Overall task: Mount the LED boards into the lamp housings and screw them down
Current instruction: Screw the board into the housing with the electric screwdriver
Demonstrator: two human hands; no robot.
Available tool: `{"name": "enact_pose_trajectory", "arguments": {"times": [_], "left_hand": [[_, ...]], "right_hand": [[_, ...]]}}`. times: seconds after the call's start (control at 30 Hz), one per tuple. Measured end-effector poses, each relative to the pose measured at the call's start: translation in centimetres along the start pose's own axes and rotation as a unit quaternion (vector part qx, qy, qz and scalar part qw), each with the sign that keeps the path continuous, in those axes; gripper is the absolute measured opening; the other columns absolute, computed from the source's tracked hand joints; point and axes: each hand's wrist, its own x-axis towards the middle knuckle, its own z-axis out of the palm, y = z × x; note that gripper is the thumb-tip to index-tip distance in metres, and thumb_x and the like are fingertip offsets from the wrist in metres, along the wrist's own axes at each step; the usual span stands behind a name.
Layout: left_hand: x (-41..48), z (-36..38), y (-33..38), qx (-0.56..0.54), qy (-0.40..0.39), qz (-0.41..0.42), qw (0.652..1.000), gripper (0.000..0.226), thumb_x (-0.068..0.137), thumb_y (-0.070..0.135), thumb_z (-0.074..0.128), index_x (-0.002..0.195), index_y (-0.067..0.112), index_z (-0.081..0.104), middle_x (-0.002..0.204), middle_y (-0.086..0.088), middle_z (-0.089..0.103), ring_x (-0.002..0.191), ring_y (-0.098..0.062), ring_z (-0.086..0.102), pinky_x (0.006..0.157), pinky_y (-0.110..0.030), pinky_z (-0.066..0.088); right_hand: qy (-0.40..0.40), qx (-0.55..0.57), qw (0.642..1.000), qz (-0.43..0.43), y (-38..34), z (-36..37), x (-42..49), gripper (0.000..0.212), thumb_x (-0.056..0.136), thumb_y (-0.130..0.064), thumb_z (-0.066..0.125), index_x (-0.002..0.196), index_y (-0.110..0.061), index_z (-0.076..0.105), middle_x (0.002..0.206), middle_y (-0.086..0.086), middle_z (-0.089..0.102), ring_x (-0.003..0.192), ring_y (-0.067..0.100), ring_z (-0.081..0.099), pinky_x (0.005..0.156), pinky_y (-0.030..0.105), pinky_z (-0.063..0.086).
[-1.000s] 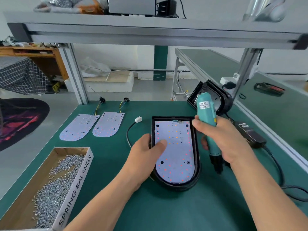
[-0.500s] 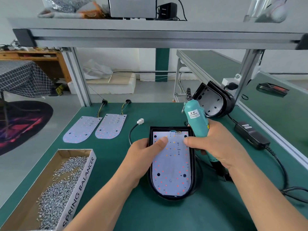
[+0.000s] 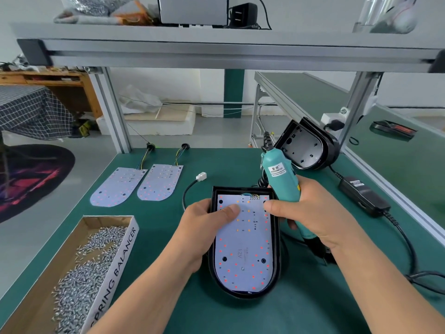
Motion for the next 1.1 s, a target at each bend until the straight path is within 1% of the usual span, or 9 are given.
{"name": "enact_pose_trajectory", "arguments": {"times": [0.13,0.23,0.3,0.4,0.53,0.67,0.8,0.93,1.1], "left_hand": [[0.1,0.0,-0.1,0.021,-0.017,0.018,0.999,0.019,0.093,0.034,0.083,0.096,0.015,0.082,0.102,-0.008,0.083,0.093,-0.027,0.082,0.074,-0.032,0.063],[-0.2,0.8,0.1,0.02,-0.022,0.033,0.999,0.045,0.085,0.055,0.077,0.108,0.017,0.078,0.109,-0.003,0.083,0.103,-0.026,0.08,0.093,-0.045,0.062],[-0.3,1.2,0.1,0.019,-0.013,0.062,0.998,0.033,0.09,0.052,0.074,0.11,0.026,0.076,0.112,0.002,0.082,0.107,-0.022,0.078,0.1,-0.048,0.059],[-0.6,1.2,0.5,0.013,-0.003,0.103,0.995,0.013,0.098,0.036,0.073,0.104,0.025,0.077,0.111,-0.008,0.08,0.102,-0.023,0.077,0.1,-0.054,0.06],[-0.7,1.1,0.6,-0.017,-0.002,0.096,0.995,0.028,0.089,0.034,0.074,0.108,0.014,0.076,0.115,-0.019,0.078,0.109,-0.042,0.074,0.102,-0.061,0.056],[-0.4,0.6,0.4,-0.017,-0.012,0.082,0.996,0.032,0.088,0.034,0.077,0.11,0.011,0.075,0.117,-0.026,0.074,0.097,-0.035,0.074,0.099,-0.06,0.058],[-0.3,0.2,0.4,-0.025,-0.045,0.065,0.997,0.029,0.091,0.041,0.075,0.112,0.02,0.076,0.116,-0.011,0.08,0.104,-0.03,0.078,0.087,-0.04,0.064],[-0.6,0.3,0.8,-0.008,-0.023,0.067,0.997,0.029,0.09,0.049,0.073,0.107,0.026,0.078,0.116,-0.01,0.078,0.104,-0.024,0.073,0.107,-0.053,0.055],[-0.7,0.2,0.9,-0.018,-0.008,0.079,0.997,0.031,0.087,0.042,0.075,0.103,0.016,0.075,0.095,-0.003,0.069,0.09,-0.022,0.062,0.093,-0.043,0.048]], "right_hand": [[-0.002,0.028,1.0,0.013,-0.6,-0.5,-0.2,0.042,0.068,-0.031,0.086,0.094,-0.005,0.065,0.065,0.002,0.065,0.057,0.016,0.062,0.046,0.027,0.047],[0.016,0.052,0.998,0.014,-1.0,-1.1,-0.2,0.048,0.061,-0.034,0.086,0.093,-0.005,0.067,0.063,0.001,0.065,0.053,0.015,0.062,0.044,0.027,0.045],[0.014,0.066,0.998,0.006,-1.3,-1.3,-0.4,0.037,0.06,-0.038,0.085,0.082,-0.014,0.069,0.062,0.001,0.064,0.052,0.016,0.06,0.044,0.028,0.045],[0.006,0.075,0.997,-0.009,-1.5,-1.1,-0.6,0.027,0.062,-0.038,0.084,0.073,-0.02,0.067,0.062,0.004,0.063,0.052,0.019,0.059,0.044,0.03,0.045],[0.003,0.09,0.996,-0.01,-1.7,-0.9,-0.7,0.026,0.061,-0.036,0.083,0.072,-0.019,0.066,0.062,0.006,0.063,0.051,0.02,0.058,0.043,0.03,0.044],[-0.005,0.094,0.995,-0.013,-2.0,-0.5,-0.9,0.022,0.061,-0.035,0.083,0.07,-0.023,0.067,0.062,0.007,0.064,0.051,0.02,0.059,0.044,0.03,0.045],[0.004,0.092,0.996,-0.018,-2.1,-0.6,-1.0,0.027,0.064,-0.033,0.083,0.074,-0.015,0.066,0.065,0.007,0.065,0.053,0.019,0.06,0.044,0.031,0.046],[0.019,0.071,0.997,-0.025,-2.1,-0.4,-1.2,0.027,0.061,-0.038,0.083,0.073,-0.021,0.065,0.066,0.003,0.062,0.057,0.02,0.06,0.047,0.034,0.047],[0.021,0.067,0.997,-0.036,-1.9,0.0,-1.2,0.02,0.061,-0.036,0.081,0.073,-0.03,0.067,0.063,0.0,0.06,0.055,0.02,0.059,0.047,0.033,0.048]]}}
